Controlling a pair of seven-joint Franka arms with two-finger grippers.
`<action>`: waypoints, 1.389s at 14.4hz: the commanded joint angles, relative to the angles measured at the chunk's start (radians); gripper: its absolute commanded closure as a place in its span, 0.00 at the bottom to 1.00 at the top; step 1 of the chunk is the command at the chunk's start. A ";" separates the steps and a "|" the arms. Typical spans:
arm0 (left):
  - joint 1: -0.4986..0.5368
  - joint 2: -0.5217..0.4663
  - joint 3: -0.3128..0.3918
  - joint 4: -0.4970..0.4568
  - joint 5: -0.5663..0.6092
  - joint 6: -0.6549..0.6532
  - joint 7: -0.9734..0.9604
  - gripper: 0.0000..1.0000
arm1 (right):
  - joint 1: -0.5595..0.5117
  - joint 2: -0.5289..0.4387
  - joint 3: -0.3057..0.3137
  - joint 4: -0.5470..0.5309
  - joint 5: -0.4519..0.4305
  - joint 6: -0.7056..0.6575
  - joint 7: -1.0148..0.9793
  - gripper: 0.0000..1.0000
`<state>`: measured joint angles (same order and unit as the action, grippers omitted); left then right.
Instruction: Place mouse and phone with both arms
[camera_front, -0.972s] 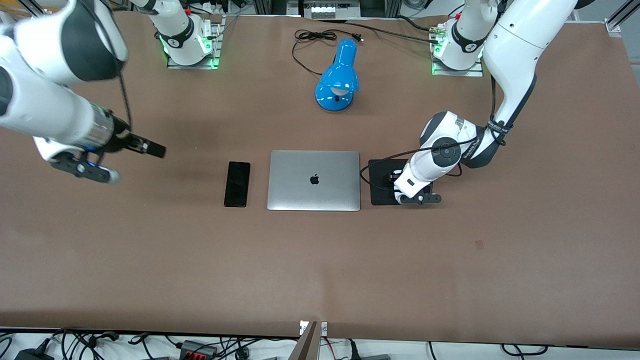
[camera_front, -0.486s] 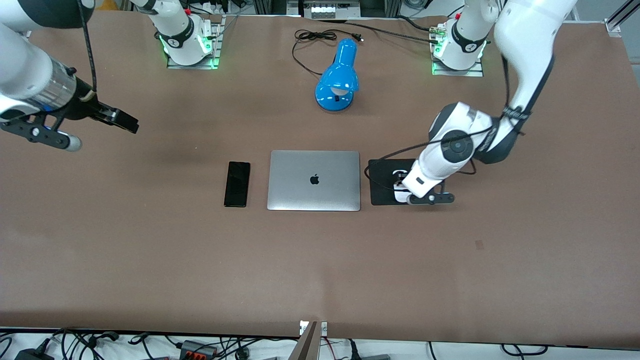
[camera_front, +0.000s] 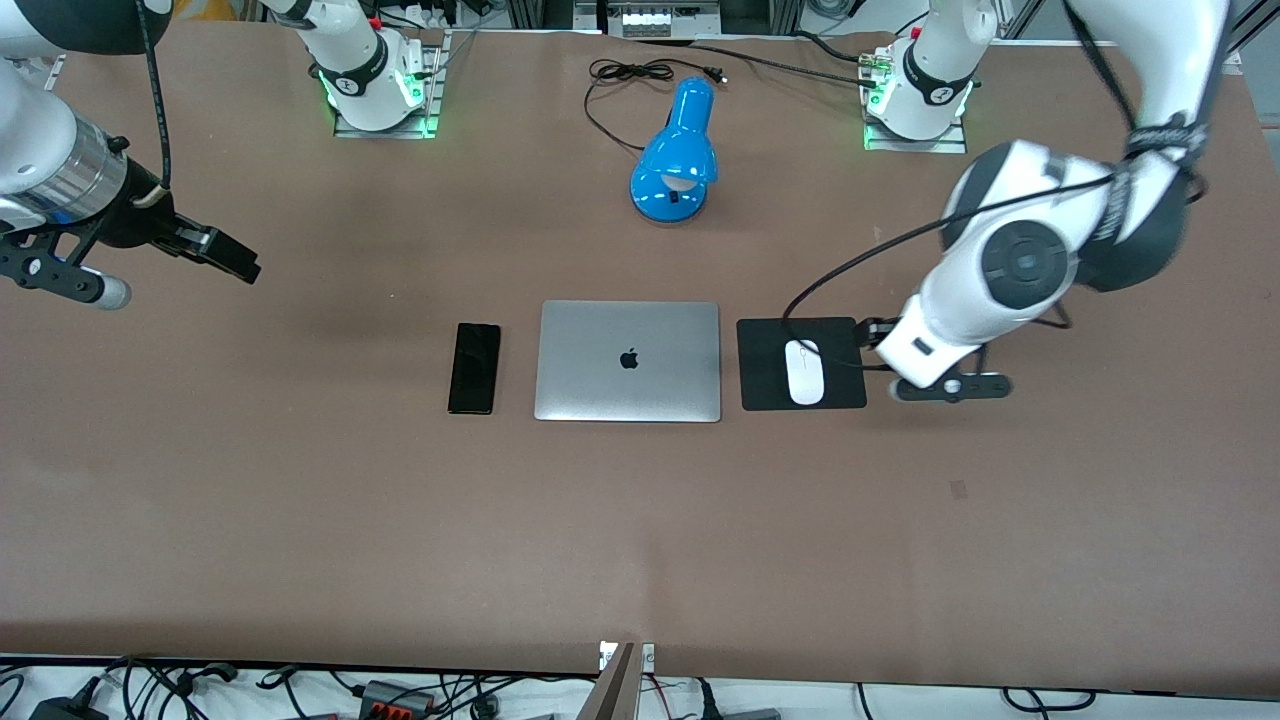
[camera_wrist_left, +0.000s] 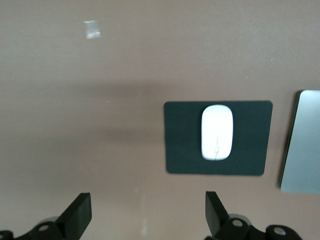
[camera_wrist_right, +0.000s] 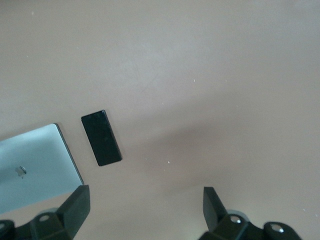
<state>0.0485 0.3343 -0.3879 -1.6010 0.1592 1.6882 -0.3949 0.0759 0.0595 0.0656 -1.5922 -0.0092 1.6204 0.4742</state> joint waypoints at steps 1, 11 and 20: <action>0.013 -0.029 -0.011 0.125 0.002 -0.171 0.057 0.00 | 0.005 -0.049 0.013 -0.063 -0.020 0.047 -0.002 0.00; 0.030 0.022 0.006 0.398 -0.109 -0.237 0.054 0.00 | -0.051 -0.087 0.014 -0.084 -0.018 0.039 -0.174 0.00; -0.083 -0.185 0.398 0.135 -0.253 -0.101 0.273 0.00 | -0.073 -0.107 -0.066 -0.095 -0.006 0.020 -0.327 0.00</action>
<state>0.0799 0.2762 -0.1479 -1.2932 -0.0582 1.4971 -0.1947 0.0027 -0.0218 -0.0077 -1.6761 -0.0216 1.6483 0.1599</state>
